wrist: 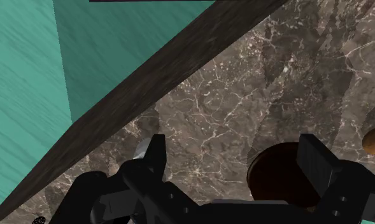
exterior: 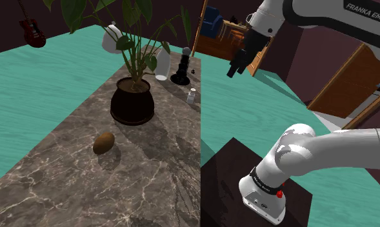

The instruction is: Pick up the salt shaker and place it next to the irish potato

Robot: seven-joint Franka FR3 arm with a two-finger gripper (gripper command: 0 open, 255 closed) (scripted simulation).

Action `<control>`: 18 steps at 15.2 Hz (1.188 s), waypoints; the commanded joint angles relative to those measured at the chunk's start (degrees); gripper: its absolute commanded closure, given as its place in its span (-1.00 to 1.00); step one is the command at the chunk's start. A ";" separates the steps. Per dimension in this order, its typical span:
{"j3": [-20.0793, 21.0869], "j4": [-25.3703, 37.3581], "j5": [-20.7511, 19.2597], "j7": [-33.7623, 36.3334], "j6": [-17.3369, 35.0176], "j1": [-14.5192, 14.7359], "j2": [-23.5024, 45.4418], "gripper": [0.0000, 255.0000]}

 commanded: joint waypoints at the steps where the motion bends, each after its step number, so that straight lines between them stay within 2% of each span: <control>1: 0.00 0.00 0.00 0.00 0.00 0.00 0.00 -1.00; 9: -2.44 0.54 -1.97 -1.76 11.52 -1.76 14.11 -1.00; 18: -5.12 6.53 -2.99 -3.50 21.65 -3.40 32.43 -1.00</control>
